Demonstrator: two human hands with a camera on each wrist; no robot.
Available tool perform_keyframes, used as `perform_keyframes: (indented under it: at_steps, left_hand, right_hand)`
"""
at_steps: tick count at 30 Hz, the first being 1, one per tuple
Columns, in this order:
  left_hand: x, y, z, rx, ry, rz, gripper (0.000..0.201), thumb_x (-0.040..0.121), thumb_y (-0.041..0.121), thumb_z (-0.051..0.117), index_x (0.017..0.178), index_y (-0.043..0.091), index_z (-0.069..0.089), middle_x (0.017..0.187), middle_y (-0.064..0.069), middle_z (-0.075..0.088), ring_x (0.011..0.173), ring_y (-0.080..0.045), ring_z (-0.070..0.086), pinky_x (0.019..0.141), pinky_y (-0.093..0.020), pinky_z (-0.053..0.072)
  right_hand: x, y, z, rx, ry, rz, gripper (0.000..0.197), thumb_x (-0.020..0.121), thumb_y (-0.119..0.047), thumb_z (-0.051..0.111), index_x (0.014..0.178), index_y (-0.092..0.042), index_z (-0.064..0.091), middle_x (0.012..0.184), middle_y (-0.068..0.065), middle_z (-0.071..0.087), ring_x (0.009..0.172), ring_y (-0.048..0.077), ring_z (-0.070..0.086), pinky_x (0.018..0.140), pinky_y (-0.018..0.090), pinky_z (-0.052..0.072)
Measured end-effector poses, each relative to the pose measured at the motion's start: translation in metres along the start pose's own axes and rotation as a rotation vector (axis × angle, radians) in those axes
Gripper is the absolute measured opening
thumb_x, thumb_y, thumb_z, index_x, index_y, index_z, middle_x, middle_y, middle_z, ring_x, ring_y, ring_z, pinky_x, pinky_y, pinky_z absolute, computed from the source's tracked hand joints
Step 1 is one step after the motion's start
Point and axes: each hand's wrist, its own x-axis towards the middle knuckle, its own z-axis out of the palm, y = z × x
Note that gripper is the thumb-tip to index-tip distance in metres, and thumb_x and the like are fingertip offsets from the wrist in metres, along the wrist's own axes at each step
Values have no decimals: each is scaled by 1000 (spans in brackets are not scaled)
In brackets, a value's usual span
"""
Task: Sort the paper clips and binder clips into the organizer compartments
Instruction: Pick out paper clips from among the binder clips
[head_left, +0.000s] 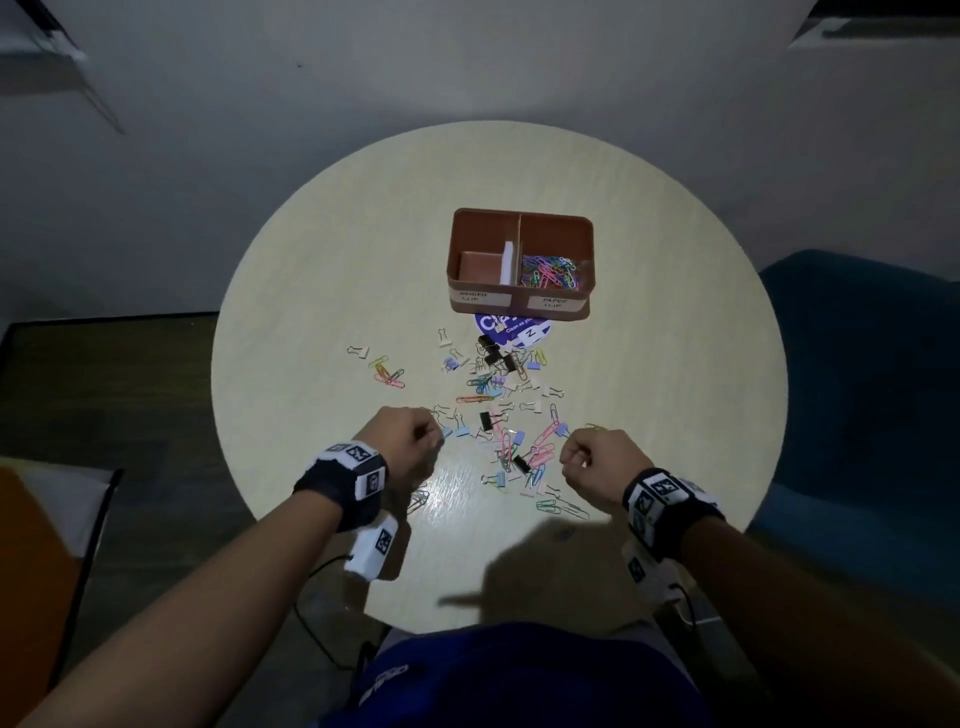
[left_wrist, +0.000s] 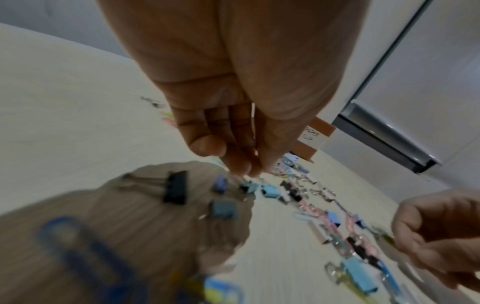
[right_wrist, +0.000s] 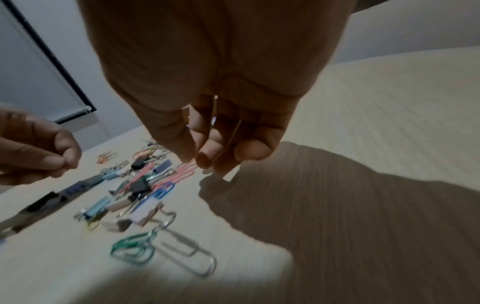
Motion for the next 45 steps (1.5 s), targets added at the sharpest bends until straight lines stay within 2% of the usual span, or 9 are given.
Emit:
perform_keyframes:
  at_steps: [6, 12, 16, 21, 25, 34, 40, 42, 45]
  left_hand:
    - [-24, -43, -3, 181, -55, 39, 13, 84, 18, 61, 77, 28, 63, 82, 12, 67, 80, -10, 62, 69, -22, 44]
    - [-37, -45, 14, 323, -119, 96, 19, 76, 36, 68, 72, 22, 57, 76, 8, 60, 77, -13, 58, 68, -30, 49]
    - [-38, -47, 32, 481, -135, 117, 25, 78, 50, 67, 81, 27, 59, 91, 8, 60, 88, -15, 58, 70, -29, 49]
    - [-40, -42, 45, 592, -60, 127, 20, 90, 39, 57, 94, 23, 68, 103, 3, 61, 95, -19, 61, 72, -30, 50]
    - [-43, -42, 49, 621, -18, 156, 22, 90, 34, 50, 93, 20, 68, 101, 1, 62, 88, -21, 63, 71, -32, 53]
    - [-42, -43, 58, 619, 32, 230, 23, 87, 33, 50, 96, 20, 66, 99, 0, 61, 88, -21, 61, 73, -33, 52]
    - [-41, -41, 58, 312, 172, 300, 14, 81, 29, 52, 83, 19, 63, 90, 2, 56, 85, -18, 55, 73, -32, 49]
    - [-41, -36, 55, 61, 168, 228, 7, 75, 25, 57, 70, 23, 54, 89, 7, 56, 84, -13, 56, 73, -30, 49]
    - [-43, -25, 52, -417, 206, 20, 15, 75, 16, 65, 65, 17, 53, 91, 10, 68, 84, -9, 67, 72, -30, 55]
  right_hand:
    - [-6, -2, 19, -66, -48, -8, 10, 79, -20, 55, 79, -24, 64, 76, -8, 65, 69, 15, 60, 65, 28, 52]
    - [-7, -6, 23, -144, -41, -4, 16, 81, -15, 48, 79, -20, 63, 78, -4, 66, 76, 20, 61, 70, 32, 54]
    - [-6, -9, 25, -164, -41, 6, 16, 80, -15, 47, 78, -19, 62, 80, -3, 66, 76, 21, 61, 70, 32, 53]
    - [-5, -12, 26, -166, -50, 5, 14, 80, -15, 46, 72, -20, 57, 82, 1, 65, 77, 24, 61, 69, 33, 51]
    - [-7, -8, 27, -158, -60, 10, 15, 82, -13, 49, 82, -20, 62, 90, -4, 60, 84, 22, 58, 72, 30, 48]
    - [-15, 4, 34, -202, -68, -57, 31, 73, -37, 79, 97, -29, 61, 95, -10, 45, 84, 11, 48, 72, 25, 39]
    - [-13, 4, 37, -237, -44, -67, 25, 77, -30, 77, 95, -26, 61, 96, -7, 43, 84, 15, 48, 75, 28, 44]
    - [-16, 5, 36, -197, -16, -70, 31, 75, -25, 75, 98, -28, 54, 97, -9, 43, 82, 16, 52, 74, 32, 49]
    - [-20, 6, 37, -180, 9, -91, 32, 75, -22, 73, 97, -29, 50, 95, -10, 43, 80, 17, 53, 73, 35, 50]
